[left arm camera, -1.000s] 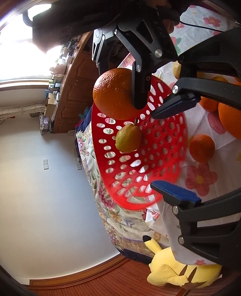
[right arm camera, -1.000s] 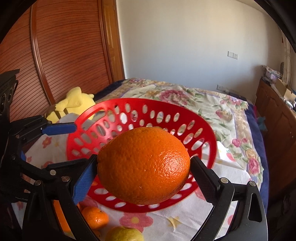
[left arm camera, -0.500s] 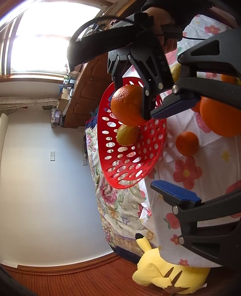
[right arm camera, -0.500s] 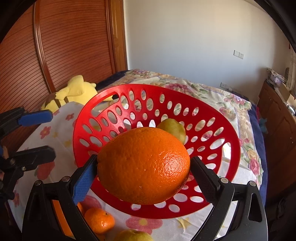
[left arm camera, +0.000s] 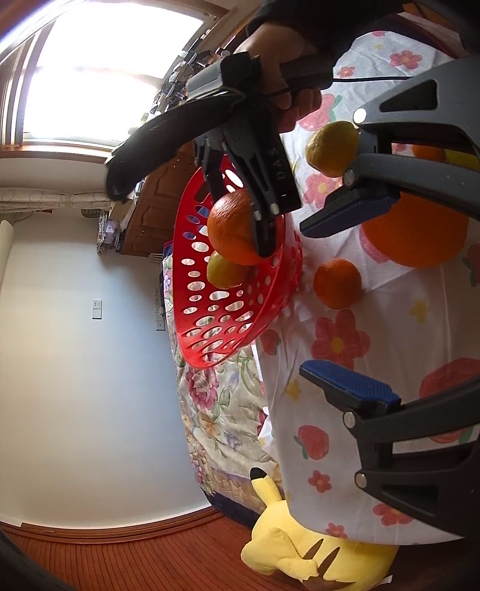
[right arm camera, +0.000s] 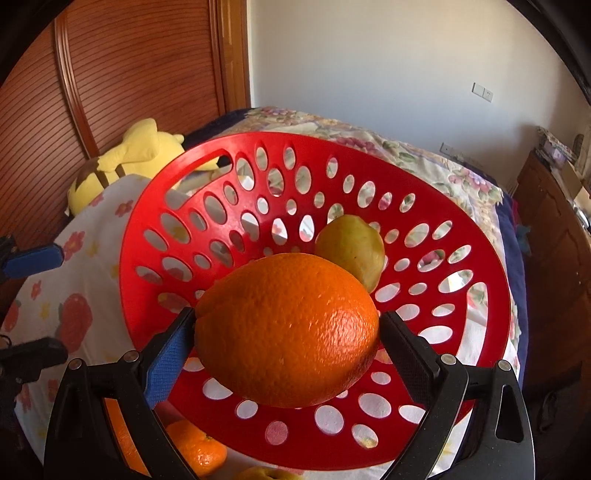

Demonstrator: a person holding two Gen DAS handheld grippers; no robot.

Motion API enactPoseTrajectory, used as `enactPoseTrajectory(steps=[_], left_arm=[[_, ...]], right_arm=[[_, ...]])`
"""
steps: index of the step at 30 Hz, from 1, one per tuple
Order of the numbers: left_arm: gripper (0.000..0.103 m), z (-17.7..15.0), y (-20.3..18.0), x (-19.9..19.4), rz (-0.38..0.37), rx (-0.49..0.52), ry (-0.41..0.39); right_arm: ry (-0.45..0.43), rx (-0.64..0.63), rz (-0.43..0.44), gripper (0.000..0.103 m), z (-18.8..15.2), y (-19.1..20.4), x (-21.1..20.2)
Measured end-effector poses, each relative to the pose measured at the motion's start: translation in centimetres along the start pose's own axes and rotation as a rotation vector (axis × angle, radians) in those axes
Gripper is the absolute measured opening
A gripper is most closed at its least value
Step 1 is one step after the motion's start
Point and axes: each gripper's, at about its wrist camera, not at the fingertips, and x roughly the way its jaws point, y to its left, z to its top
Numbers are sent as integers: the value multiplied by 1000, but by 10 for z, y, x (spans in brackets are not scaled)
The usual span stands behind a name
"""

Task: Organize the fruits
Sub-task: 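Withdraw both tools from the basket back over the loose fruit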

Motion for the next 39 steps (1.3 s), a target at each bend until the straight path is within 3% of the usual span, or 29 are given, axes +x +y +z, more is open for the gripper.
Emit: enactPoseTrajectory(steps=[6,12,27,39], left_arm=[[68,-9,1,-2,-9,-9,8],[69,-22,-6,-11,-15,-10,8],[70,-60,-27,-63,-22,-21,-24],[74,-104,-50,-89,-28,-22,-34]], right_arm=[[-84,11,2,94,14,2,-29],[-128,27,-6,94,2,7,-53],[-242,123,-27,92,-97,43,-126],[-253,166,-5,87,-166,80,-148]])
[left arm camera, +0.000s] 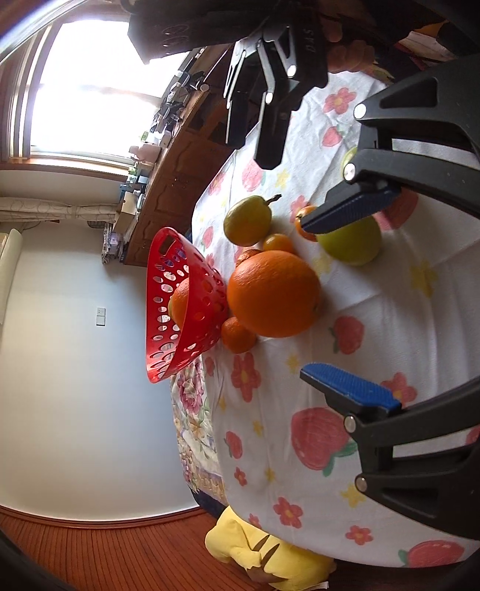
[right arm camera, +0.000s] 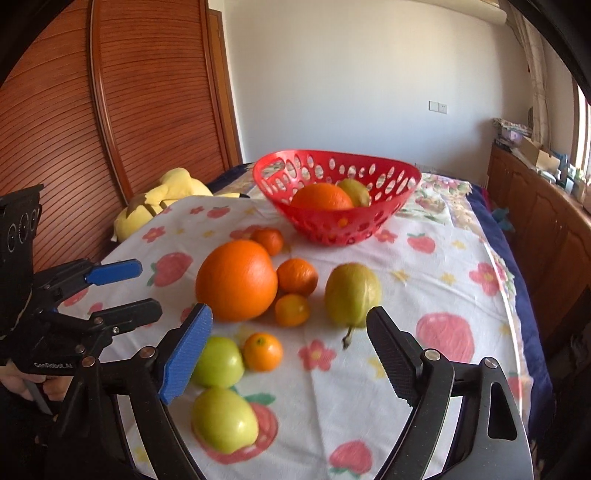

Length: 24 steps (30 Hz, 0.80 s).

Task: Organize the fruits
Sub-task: 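Withdraw both tools from the basket back over the loose fruit, then grasp the green apple with the right tool while the left tool grasps another green apple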

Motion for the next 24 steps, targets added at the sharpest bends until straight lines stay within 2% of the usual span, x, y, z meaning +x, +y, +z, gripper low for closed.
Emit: enactPoseTrajectory(steps=[10,18,24], left_arm=[[77,-21,-6,5,21,28,-22],[77,-32,2,13,31,5,-1],[77,-35,-4,13,33,39,-5]], right_arm=[[24,20,34,84,-37,13,-2],[43,15,53,77,-51,22,2],[74,21,60,76,-64,25,10]])
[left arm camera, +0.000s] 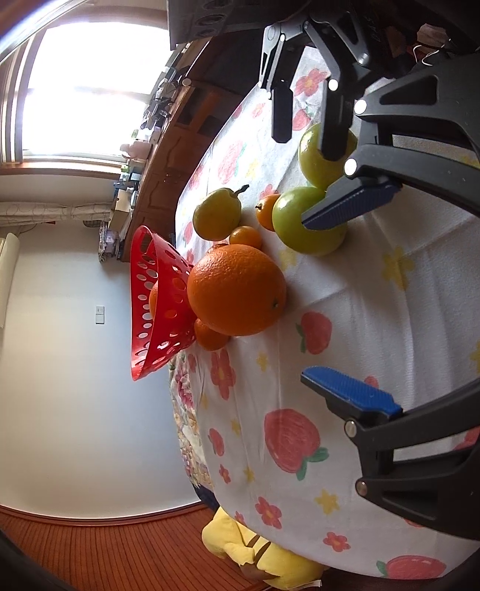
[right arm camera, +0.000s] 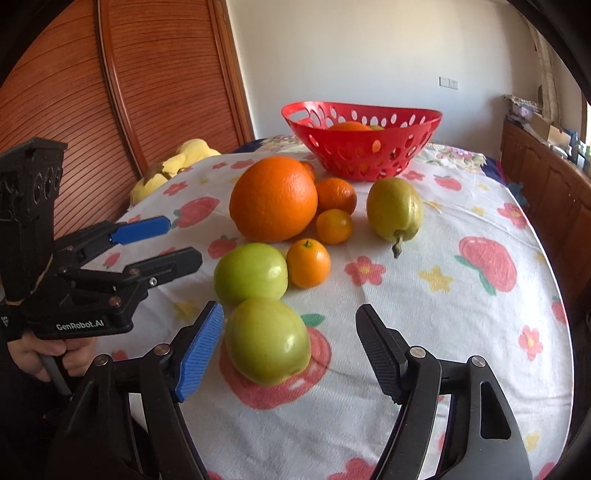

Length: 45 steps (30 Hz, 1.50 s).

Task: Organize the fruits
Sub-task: 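Grasp the green apple with the right tool while the left tool grasps another green apple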

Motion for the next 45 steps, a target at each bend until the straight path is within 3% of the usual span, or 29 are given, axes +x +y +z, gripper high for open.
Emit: enactPoseTrajectory(steps=[7,16,18,23,30,40,45], left_arm=[[77,-1,-1,2,-6,8,8],[77,-2,-4,4,-4,17,17],[77,-2,-3,4,-5,16,19],[77,-3,-3,5,0,13,25],[77,0,-8,7,-8,25,42],[77,17,-37,17,-67,87,67],[77,20,-43,28,-92,95,90]], right_arm=[[10,13,21,73,-8,3,8],[32,3,80,58,-11,12,17],[33,-1,95,51,-12,14,17],[19,4,88,49,-15,17,16],[-12,38,31,49,-11,1,6],[-45,41,-163,50,-10,-28,2],[-50,60,-175,50,-13,-34,1]])
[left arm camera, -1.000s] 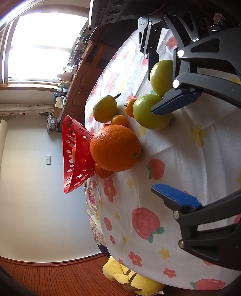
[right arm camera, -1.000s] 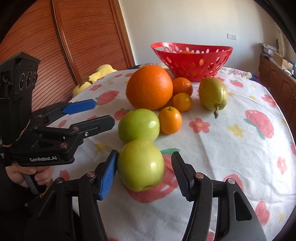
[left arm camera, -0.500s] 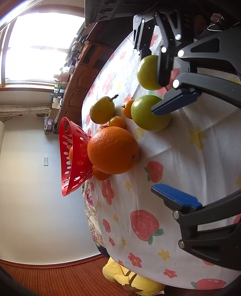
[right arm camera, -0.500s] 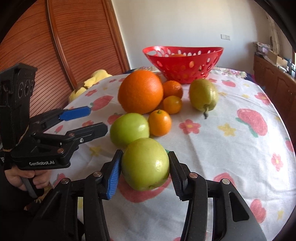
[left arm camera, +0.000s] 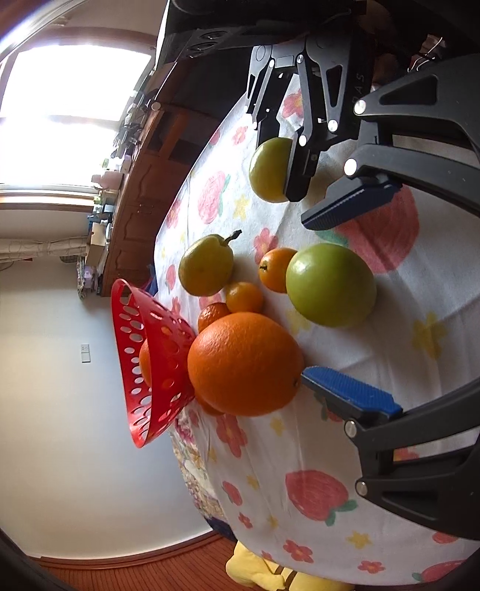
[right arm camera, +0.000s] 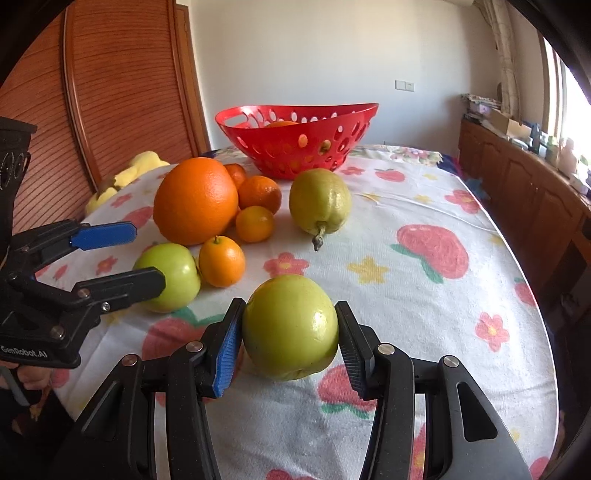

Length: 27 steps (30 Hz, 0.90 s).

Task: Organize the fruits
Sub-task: 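Grasp the green apple with the right tool while the left tool grasps another green apple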

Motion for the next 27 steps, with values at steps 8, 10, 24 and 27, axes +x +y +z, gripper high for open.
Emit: enactPoseTrajectory(steps=[8,10,24,27], left_arm=[[71,-2,6,14,-23,-38,44],[71,-3,5,16,-23,-36,48],[68,-4,4,24,-23,-22,72],[68,-5,4,25,-22,-25,76]], right_arm=[[9,26,14,50,0,-4,3],[11,25,14,50,0,-3,4],[13,9,3,50,-1,0,6],[12,6,2,50,-1,0,6]])
